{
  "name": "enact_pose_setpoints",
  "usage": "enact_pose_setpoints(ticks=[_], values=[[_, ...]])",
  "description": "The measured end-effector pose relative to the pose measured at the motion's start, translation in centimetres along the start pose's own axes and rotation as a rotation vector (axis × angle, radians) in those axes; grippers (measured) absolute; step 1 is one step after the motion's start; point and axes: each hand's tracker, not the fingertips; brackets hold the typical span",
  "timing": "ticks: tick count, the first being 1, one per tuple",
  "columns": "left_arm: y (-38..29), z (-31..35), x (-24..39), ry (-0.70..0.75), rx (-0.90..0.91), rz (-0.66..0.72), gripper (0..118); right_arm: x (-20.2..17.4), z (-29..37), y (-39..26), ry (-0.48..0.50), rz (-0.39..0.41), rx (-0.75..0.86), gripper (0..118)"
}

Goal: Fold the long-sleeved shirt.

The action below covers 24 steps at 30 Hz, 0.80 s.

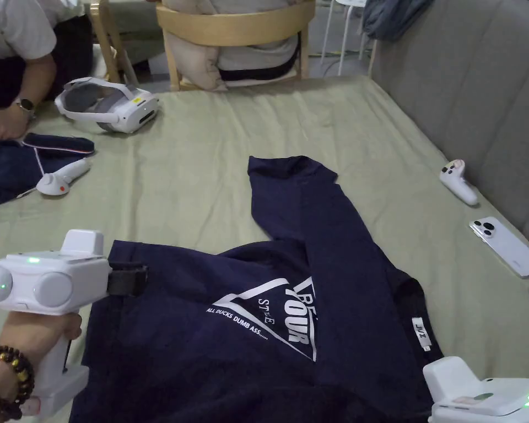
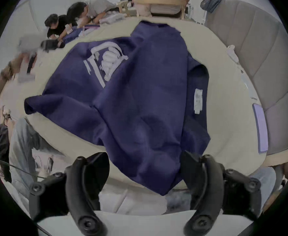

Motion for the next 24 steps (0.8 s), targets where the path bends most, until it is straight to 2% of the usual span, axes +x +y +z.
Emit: enact_pose_setpoints(ticks=[1, 2, 3, 4, 5, 8, 10, 11, 12, 13, 14, 16, 18, 20, 24], values=[[0.9, -1.2, 0.4, 0.022, -0.028, -0.035, 105, -0.1, -0.7, 0.0, -0.019, 0.008, -0.017, 81], [1.6, -2.7, 0.4, 0.046, -0.059, -0.079, 105, -0.2, -1.1, -0.1, -0.024, 0.018, -0.023, 69], [2.1, -4.1, 0.4, 0.030, -0.082, -0.104, 103, -0.3, -1.4, -0.1, -0.021, 0.014, -0.013, 36], [2.5, -5.6, 0.4, 0.012, -0.097, -0.104, 102, 0.1, -1.9, 0.0, -0.020, 0.002, -0.012, 13], [2.7, -7.9, -0.9, 0.002, -0.122, -0.103, 102, 0.2, -1.9, 0.1, -0.001, -0.018, -0.013, 10], [2.5, -10.6, -1.4, -0.056, -0.183, -0.088, 101, 0.2, -1.8, 0.6, -0.005, 0.003, -0.023, 10], [2.0, -10.3, -1.6, -0.076, -0.198, -0.052, 92, 0.5, -2.0, 0.6, 0.002, -0.006, -0.030, 10], [2.1, -9.7, -1.9, -0.093, -0.175, 0.003, 78, 0.5, -2.0, 0.6, 0.006, -0.017, -0.031, 10], [2.2, -8.7, -2.2, -0.100, -0.135, 0.026, 39, 0.8, -2.0, 0.5, 0.012, -0.025, -0.030, 10], [2.0, -7.4, -2.6, -0.103, -0.101, 0.036, 14, 0.9, -1.9, 0.5, 0.017, -0.030, -0.029, 10], [1.8, -6.3, -2.7, -0.152, -0.078, 0.027, 11, 0.9, -1.9, 0.6, 0.024, -0.035, -0.022, 10], [1.1, -3.9, -2.5, -0.160, -0.056, 0.013, 11, 0.8, -1.6, 0.7, 0.030, -0.038, -0.016, 10], [0.1, -1.5, -2.8, -0.136, -0.002, -0.003, 11, 0.5, -1.4, 0.6, 0.013, -0.008, -0.005, 10], [-0.6, 1.5, -3.3, -0.147, 0.065, 0.033, 11, 0.6, -1.0, 0.5, 0.012, -0.010, 0.005, 10], [0.2, 6.8, -4.7, -0.204, 0.187, 0.130, 11, 1.6, 1.4, 0.8, 0.020, -0.058, 0.137, 9]])
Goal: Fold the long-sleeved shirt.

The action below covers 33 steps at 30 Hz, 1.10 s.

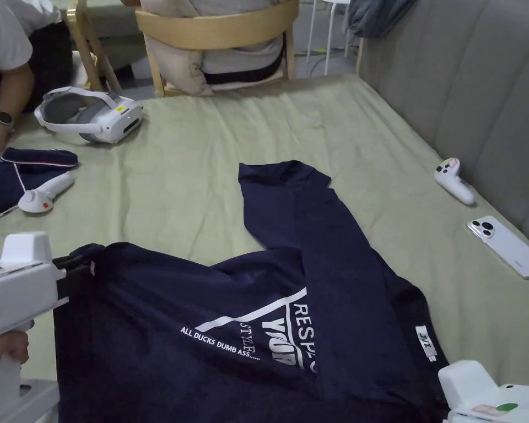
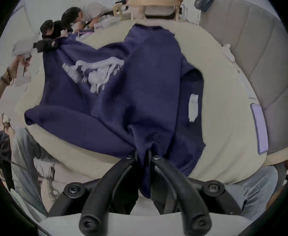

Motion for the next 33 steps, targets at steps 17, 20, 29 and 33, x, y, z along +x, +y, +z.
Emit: enact_pose_setpoints(ticks=[17, 20, 29, 33], values=[[33.9, 16.0, 5.7, 0.185, 0.483, -0.108, 11, 7.1, 22.8, 39.0, -0.125, 0.085, 0.760, 7], [39.6, 18.7, 7.1, 0.225, 0.561, -0.094, 11, 6.0, 26.6, 45.9, -0.224, 0.104, 0.822, 7], [48.1, 22.2, 7.3, 0.301, 0.669, -0.067, 11, 2.7, 35.8, 55.3, -0.318, 0.103, 0.924, 7], [46.9, 21.9, 6.8, 0.281, 0.701, -0.030, 11, 3.2, 34.6, 55.0, -0.305, 0.077, 0.922, 7]])
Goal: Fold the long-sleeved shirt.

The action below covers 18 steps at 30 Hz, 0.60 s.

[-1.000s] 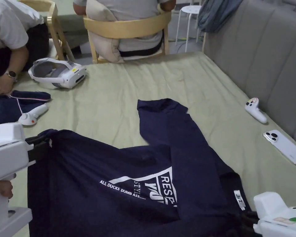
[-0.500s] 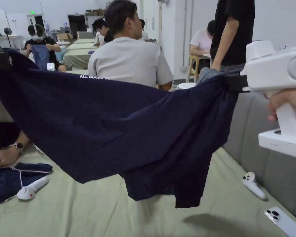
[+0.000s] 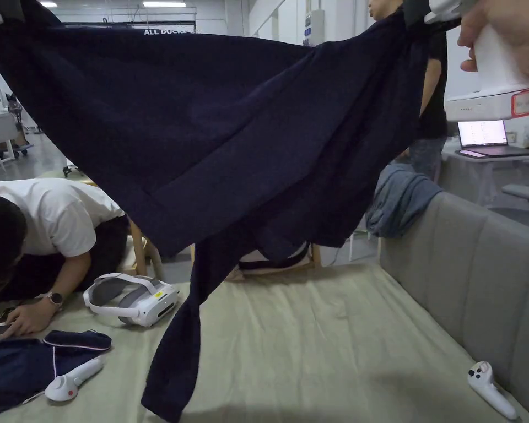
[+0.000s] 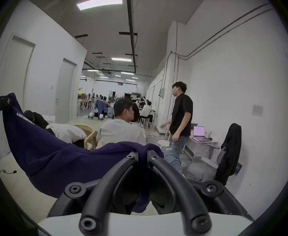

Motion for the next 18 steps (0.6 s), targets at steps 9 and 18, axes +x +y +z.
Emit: enact_pose_setpoints(ticks=[9, 18], values=[[-16.9, -0.8, -1.5, -0.007, -0.197, -0.013, 11, -2.2, -6.2, -18.0, 0.072, -0.091, -0.261, 7], [-35.2, 3.8, -3.8, -0.010, -0.403, 0.050, 11, -5.8, -5.9, -38.6, 0.146, -0.147, -0.516, 7]])
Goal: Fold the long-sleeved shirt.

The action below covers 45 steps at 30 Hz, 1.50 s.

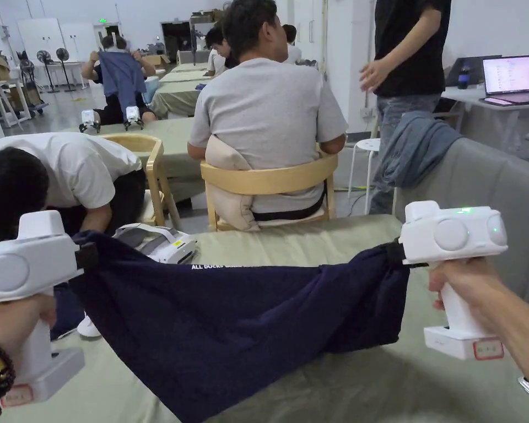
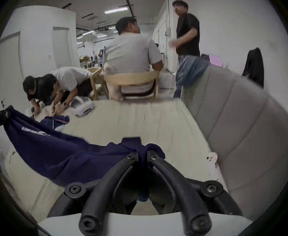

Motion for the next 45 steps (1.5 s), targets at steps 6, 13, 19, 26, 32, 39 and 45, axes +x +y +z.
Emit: enact_pose_setpoints(ticks=[6, 13, 19, 26, 32, 39, 45], values=[[-11.0, 9.9, -0.5, 0.015, 0.032, -0.102, 11, 1.1, 7.4, -10.9, 0.038, 0.013, 0.007, 7], [-27.6, 18.0, 0.4, -0.005, -0.307, -0.140, 11, 0.9, 9.5, -24.5, 0.043, 0.151, -0.310, 7], [-33.8, 17.8, 0.6, 0.039, -0.544, -0.126, 18, 1.2, 7.1, -29.0, 0.032, 0.190, -0.479, 7], [-32.5, 21.5, -1.3, -0.021, -0.565, -0.022, 109, 1.3, 11.0, -27.9, -0.015, 0.163, -0.387, 118], [-26.1, 25.1, -4.4, 0.043, -0.369, 0.147, 15, 0.5, 15.3, -23.7, 0.012, 0.095, -0.233, 34], [-24.4, 22.5, -5.2, 0.107, -0.383, 0.192, 17, -1.7, 15.1, -21.5, 0.124, 0.087, -0.189, 0], [-27.6, 17.8, -4.5, 0.152, -0.515, 0.223, 89, -3.6, 14.1, -22.4, 0.130, 0.148, -0.214, 0]])
